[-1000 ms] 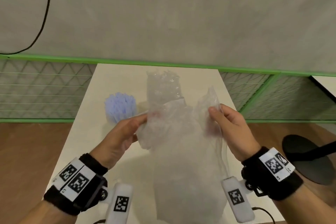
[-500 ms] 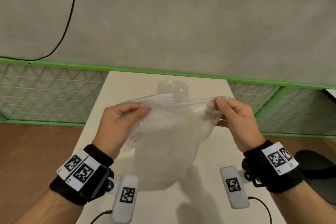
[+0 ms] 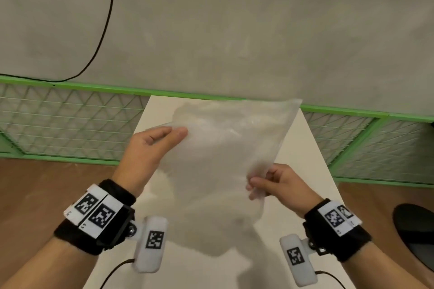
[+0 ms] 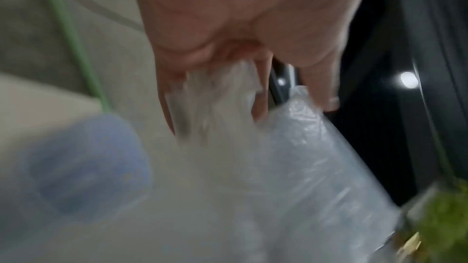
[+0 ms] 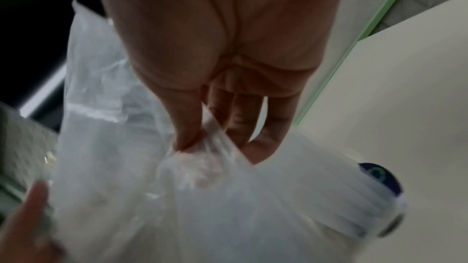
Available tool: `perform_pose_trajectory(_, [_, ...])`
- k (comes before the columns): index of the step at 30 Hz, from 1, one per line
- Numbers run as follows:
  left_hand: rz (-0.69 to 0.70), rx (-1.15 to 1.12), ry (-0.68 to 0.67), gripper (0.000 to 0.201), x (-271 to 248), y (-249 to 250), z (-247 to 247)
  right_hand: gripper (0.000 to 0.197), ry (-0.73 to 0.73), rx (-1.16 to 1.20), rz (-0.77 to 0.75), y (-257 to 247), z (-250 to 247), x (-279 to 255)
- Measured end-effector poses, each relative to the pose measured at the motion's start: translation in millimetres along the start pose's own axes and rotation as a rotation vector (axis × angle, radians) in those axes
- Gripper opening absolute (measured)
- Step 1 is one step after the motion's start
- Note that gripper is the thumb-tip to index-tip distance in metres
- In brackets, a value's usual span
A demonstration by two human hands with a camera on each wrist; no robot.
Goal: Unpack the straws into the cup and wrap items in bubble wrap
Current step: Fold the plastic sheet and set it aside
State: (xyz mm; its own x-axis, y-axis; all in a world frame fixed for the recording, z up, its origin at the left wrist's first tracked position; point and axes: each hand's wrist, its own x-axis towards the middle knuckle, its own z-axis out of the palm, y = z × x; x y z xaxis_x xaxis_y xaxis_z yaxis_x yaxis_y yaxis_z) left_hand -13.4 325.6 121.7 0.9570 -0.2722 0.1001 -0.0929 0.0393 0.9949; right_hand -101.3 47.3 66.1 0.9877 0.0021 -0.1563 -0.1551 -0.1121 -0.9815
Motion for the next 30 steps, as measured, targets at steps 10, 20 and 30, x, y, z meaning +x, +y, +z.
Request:
perform_pose_trajectory(10, [-0.195, 0.158, -0.396, 0.037, -22, -31, 16, 0.025, -0.14, 0.146, -0.035, -41, -27, -21])
perform_pose_trajectory(20, [-0.256, -0.186, -0.292, 0.031, -19, -19, 30, 0.026, -0.02, 0.238, -0.065, -52, -41, -29])
perform_pose_trajectory(30, [-0.379, -0.332, -0.263, 0.017, -19, -10, 35, 0.028, 0.074, 0.411, -0.121, -62, -41, -33])
